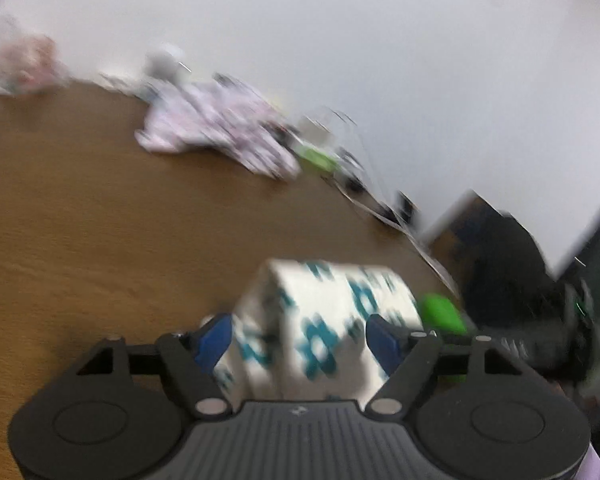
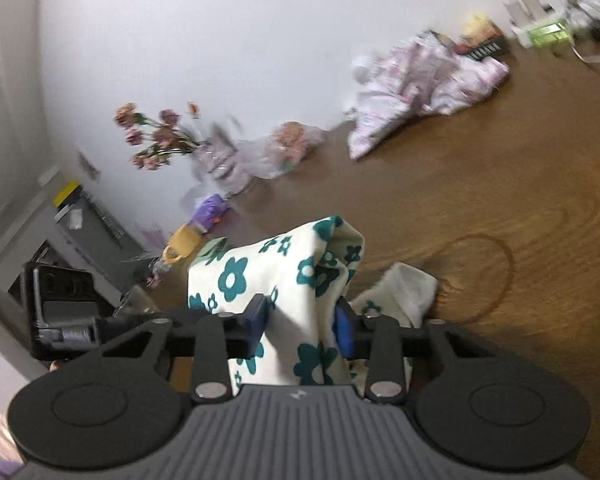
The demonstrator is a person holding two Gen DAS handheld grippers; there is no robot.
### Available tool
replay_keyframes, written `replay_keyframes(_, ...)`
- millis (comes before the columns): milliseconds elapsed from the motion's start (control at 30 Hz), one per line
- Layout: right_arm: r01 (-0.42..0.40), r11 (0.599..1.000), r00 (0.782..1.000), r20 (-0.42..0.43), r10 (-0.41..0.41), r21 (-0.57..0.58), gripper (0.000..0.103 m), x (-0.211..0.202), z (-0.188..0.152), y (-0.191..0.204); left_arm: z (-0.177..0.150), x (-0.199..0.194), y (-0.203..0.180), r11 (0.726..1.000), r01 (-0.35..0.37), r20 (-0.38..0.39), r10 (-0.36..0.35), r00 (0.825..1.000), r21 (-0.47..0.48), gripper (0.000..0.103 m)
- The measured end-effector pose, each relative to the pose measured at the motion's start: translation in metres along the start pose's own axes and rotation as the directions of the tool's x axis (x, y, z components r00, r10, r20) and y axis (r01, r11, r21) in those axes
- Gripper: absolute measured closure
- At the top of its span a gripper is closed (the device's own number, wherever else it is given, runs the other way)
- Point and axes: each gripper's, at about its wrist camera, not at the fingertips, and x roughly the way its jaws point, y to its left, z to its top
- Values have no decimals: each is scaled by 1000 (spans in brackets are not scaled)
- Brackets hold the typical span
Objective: Fold clothes
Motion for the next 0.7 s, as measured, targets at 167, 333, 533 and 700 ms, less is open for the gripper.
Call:
replay_keyframes(167, 89, 996, 996, -3, -89, -14, 72, 13, -3, -3, 4, 15, -22, 982, -160, 86, 151, 985, 105, 49)
replay_keyframes(333, 166, 984, 983, 85, -160, -66, 57, 2, -15, 2, -12, 45, -28, 962, -223, 33, 220, 975, 161, 71)
replay_keyframes(533, 340, 904, 915, 312, -255, -259, 60, -18, -20, 42, -23, 43, -17, 968, -215, 38, 212, 977, 127, 72)
replay_keyframes(700, 359, 853, 922, 284, -261, -380, 81, 11, -22, 70, -30, 45, -14, 973, -214, 48, 210, 976, 91, 71)
